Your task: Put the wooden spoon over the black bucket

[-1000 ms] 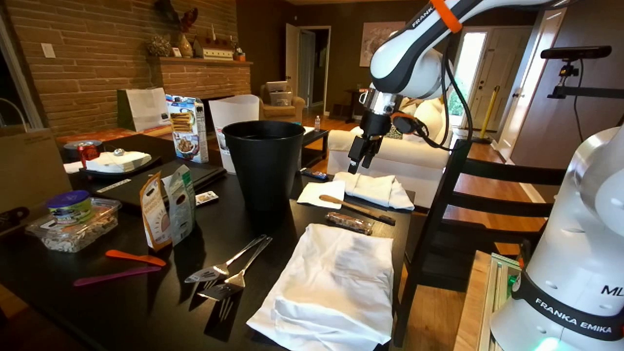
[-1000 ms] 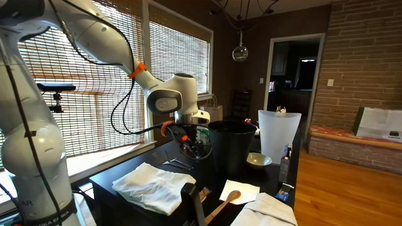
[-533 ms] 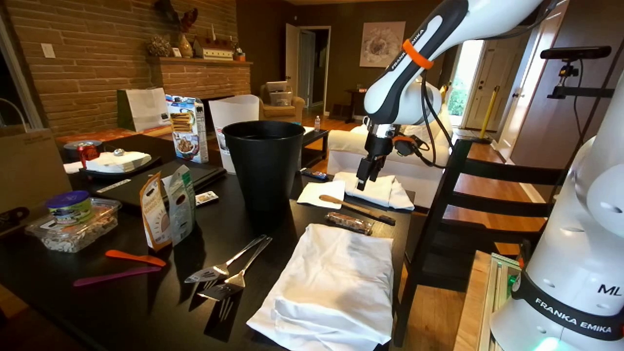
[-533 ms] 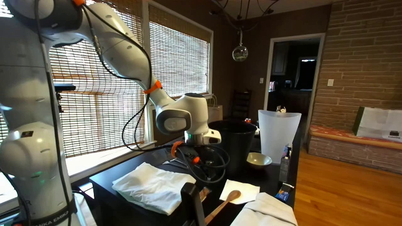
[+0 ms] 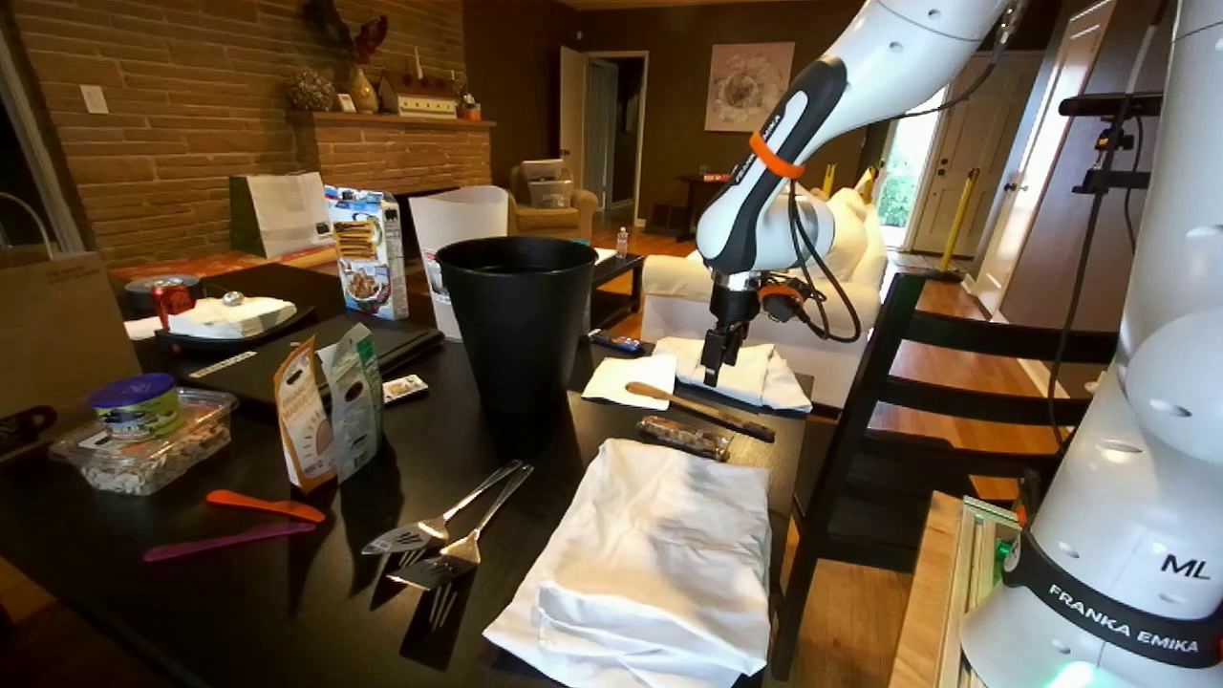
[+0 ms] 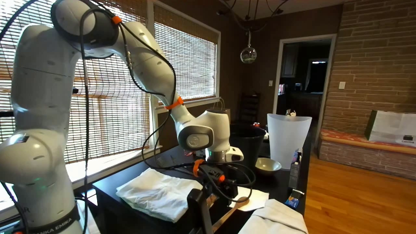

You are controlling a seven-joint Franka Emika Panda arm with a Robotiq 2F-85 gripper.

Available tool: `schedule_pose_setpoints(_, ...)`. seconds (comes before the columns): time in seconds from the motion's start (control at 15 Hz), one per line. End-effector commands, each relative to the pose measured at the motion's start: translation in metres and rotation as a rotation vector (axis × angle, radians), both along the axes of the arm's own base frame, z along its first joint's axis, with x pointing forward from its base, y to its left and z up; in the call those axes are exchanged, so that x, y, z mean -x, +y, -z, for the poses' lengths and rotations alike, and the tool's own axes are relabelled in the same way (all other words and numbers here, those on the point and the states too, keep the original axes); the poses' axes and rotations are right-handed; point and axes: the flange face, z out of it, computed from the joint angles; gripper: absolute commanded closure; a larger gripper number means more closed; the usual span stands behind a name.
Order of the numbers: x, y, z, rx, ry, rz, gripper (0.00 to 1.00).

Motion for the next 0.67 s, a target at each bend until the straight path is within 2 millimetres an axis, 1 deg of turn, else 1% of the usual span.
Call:
schedule_pose_setpoints(0.0,-0.018,-0.012,0.023,0.065,-0.008,-0.013,0.00)
schedule_pose_setpoints(0.07,-0.021,-0.014,0.027,0.079,-0.042,0.001,0.00)
schedule_pose_setpoints(0.2,-0.023,-0.017,0.037,0.087,-0.049,0.036,0.00)
schedule_pose_setpoints(0.4,-0.023,-0.016,0.052,0.068,-0.014,0.098,0.00)
schedule_pose_setpoints(0.6,-0.026,-0.013,0.060,0.061,-0.005,0.130,0.00)
